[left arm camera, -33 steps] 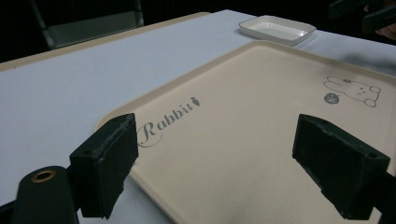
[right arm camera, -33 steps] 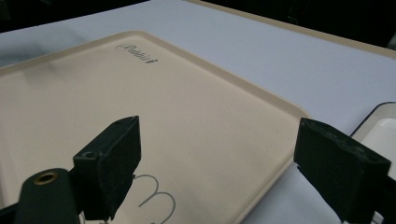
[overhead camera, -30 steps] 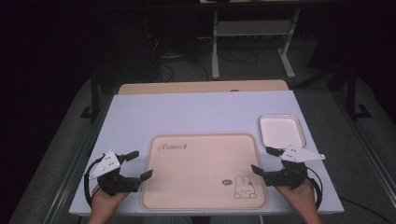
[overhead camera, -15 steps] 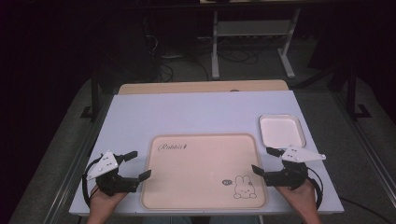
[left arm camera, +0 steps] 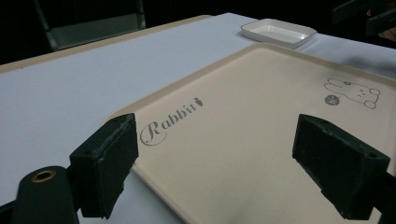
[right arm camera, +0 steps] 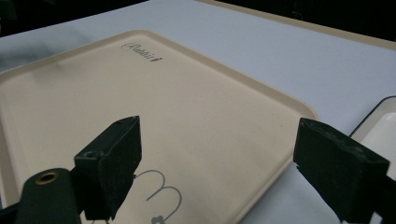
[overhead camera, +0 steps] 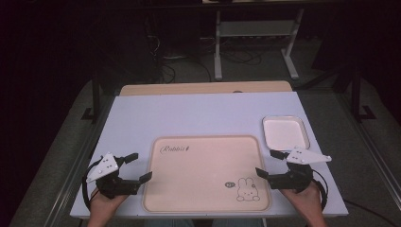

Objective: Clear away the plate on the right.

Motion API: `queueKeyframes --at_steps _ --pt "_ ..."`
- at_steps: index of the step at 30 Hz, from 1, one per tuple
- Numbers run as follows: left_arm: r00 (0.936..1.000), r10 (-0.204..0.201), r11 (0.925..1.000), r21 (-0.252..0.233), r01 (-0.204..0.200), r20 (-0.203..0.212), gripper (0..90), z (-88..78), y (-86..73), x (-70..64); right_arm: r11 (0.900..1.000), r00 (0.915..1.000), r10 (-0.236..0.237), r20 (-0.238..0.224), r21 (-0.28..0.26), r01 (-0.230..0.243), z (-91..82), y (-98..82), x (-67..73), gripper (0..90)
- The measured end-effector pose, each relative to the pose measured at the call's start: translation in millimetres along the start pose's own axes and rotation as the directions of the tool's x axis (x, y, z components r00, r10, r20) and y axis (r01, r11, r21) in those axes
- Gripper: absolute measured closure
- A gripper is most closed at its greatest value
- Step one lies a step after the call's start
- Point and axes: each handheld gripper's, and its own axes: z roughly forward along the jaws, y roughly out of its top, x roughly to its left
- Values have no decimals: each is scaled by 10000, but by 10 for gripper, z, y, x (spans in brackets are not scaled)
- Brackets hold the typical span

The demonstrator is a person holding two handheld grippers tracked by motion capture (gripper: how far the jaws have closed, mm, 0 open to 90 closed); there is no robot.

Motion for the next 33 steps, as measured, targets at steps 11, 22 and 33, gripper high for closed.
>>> queueKeyframes --at_steps 11,22,33 --pt "10000 22 10000 9 -22 31 142 -3 2 -11 9997 9998 174 -121 186 -171 -61 -11 -22 153" --pt "10000 27 10000 51 -27 21 142 4 -2 -14 9982 9979 479 -428 380 -463 -193 -21 -115 184" --pt "10000 1 10000 82 -2 39 142 13 -9 -21 9934 9939 973 -528 660 -938 -365 -18 -264 174"
